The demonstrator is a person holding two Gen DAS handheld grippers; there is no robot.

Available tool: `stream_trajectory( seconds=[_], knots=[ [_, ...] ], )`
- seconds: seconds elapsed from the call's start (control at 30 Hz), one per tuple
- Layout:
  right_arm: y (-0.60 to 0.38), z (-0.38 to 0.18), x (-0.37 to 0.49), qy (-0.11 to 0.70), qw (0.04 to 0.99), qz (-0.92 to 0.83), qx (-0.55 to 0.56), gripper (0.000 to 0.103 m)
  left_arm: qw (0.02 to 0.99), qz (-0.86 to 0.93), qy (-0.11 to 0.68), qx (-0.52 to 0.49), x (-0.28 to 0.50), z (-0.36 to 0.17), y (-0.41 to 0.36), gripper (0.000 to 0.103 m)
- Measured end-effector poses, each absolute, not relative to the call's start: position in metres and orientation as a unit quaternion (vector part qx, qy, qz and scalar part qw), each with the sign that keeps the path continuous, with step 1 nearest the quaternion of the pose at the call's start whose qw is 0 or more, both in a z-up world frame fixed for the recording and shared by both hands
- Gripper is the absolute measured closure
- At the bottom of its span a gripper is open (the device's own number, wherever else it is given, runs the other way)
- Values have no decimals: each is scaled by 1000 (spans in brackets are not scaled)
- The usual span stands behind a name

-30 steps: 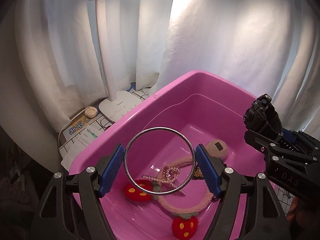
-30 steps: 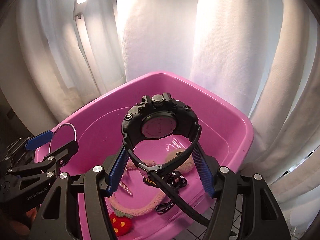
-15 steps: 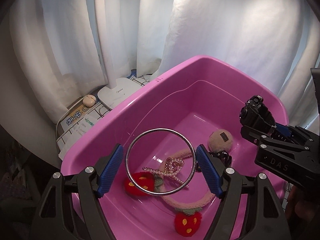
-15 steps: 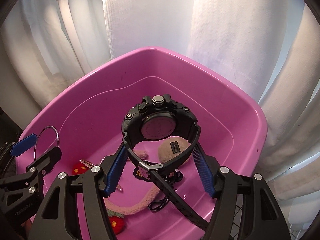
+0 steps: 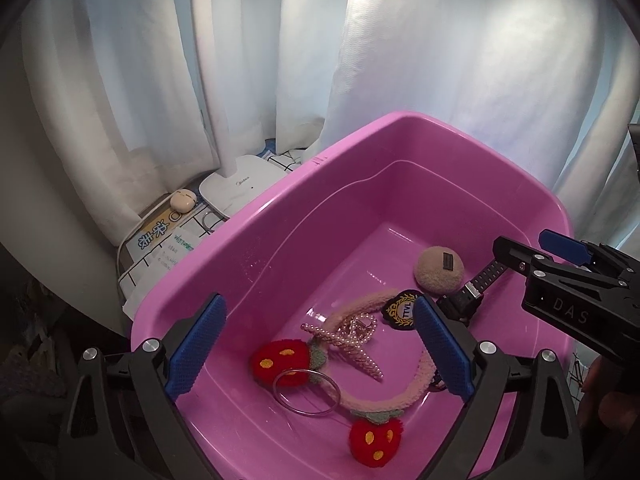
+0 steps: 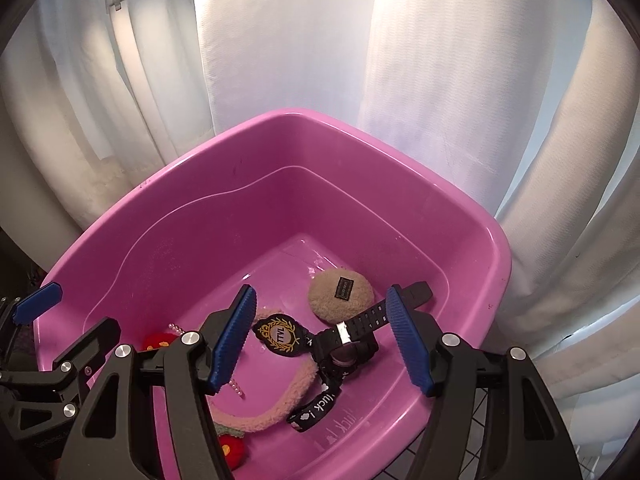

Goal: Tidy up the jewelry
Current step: 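Open both grippers to drop the ring and watch into the tub, then move the left gripper to the silver bangle while the right approaches the brown hairpin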

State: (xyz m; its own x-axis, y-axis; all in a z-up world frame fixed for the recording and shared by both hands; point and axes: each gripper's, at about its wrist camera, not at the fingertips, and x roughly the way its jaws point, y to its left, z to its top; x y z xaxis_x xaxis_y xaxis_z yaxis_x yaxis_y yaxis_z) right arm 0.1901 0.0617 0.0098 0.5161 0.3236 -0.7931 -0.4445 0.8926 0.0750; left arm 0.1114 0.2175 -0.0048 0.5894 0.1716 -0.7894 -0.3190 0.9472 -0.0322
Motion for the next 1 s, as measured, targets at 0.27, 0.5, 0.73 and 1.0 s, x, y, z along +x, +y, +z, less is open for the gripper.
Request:
stream_trajectory(
  seconds=[0.27, 0.5, 0.73, 1.0],
  knots=[
    [40, 19, 174, 427, 877, 216, -47, 38, 896, 128, 416, -89, 98, 13, 206, 6],
    [-13, 37, 140, 397, 897, 195, -6, 34, 908, 102, 396, -87, 82, 34, 184, 6],
    [-97, 25, 87, 381, 912, 142, 56, 32, 919, 36, 380, -99, 67, 45, 140, 6],
    [-224, -15, 28, 406, 909, 35, 87, 29, 919, -54, 384, -71, 59, 33, 57, 6]
  ],
)
